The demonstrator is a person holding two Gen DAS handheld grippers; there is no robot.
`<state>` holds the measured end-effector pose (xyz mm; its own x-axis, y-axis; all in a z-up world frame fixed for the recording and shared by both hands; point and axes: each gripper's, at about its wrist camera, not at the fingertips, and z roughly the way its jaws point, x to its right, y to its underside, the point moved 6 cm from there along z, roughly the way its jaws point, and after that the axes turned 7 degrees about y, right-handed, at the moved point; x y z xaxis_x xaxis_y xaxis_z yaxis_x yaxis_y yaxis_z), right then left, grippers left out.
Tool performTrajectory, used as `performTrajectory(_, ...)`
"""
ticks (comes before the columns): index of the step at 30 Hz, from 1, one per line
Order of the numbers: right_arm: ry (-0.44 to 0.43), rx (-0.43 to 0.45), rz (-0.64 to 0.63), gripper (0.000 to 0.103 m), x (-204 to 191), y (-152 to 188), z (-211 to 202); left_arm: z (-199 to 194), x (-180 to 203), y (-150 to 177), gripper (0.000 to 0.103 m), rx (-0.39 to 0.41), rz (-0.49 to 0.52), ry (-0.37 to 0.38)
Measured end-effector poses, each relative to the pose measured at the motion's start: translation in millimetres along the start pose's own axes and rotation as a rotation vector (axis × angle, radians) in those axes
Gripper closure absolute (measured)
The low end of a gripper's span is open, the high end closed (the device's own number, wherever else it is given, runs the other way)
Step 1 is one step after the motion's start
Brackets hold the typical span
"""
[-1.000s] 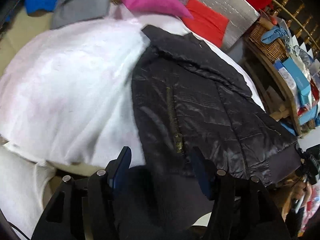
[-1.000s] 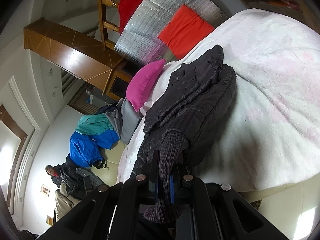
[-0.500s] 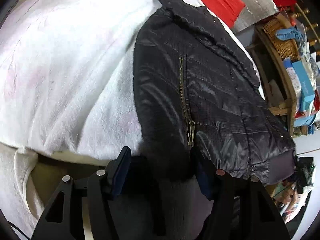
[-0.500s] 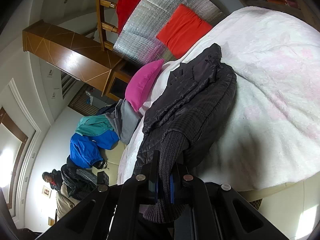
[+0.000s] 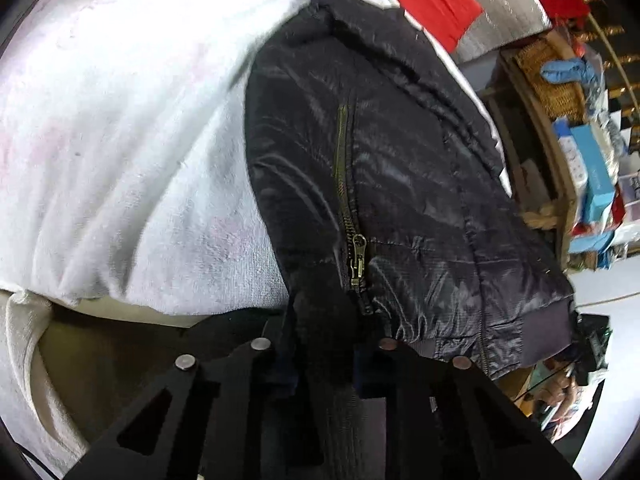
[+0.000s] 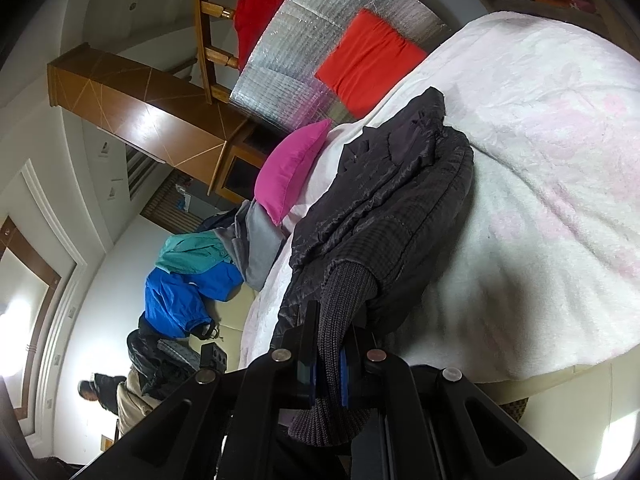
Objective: Fold large clothes
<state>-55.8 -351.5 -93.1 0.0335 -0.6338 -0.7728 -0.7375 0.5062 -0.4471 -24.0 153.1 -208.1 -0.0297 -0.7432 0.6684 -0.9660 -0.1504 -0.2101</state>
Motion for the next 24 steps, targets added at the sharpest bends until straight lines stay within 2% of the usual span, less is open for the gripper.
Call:
performTrajectory(7, -0.034, 0.030, 0.006, 0.095, -6.4, -13.7, -3.8, -60.5, 37.1, -18.7, 0.085, 0.200, 0.070, 0.068)
performTrajectory(10, -0.043, 0.051, 0.003, 0.095, -11.1, -24.6, -6.0, -74.7, 56.1, -33.3, 0.085, 0.262, 0.099, 0.103)
performTrajectory(16, -0.055, 0.079, -0.012, 0.095, -21.2, -47.4, -8.3, -93.4, 79.4, -59.3, 0.085, 0.344, 0.133, 0.150)
performTrajectory(24, -0.063, 0.101, -0.031, 0.095, -34.2, -76.1, 3.2, -94.9, 92.0, -86.9, 0.085, 0.405, 0.123, 0.165)
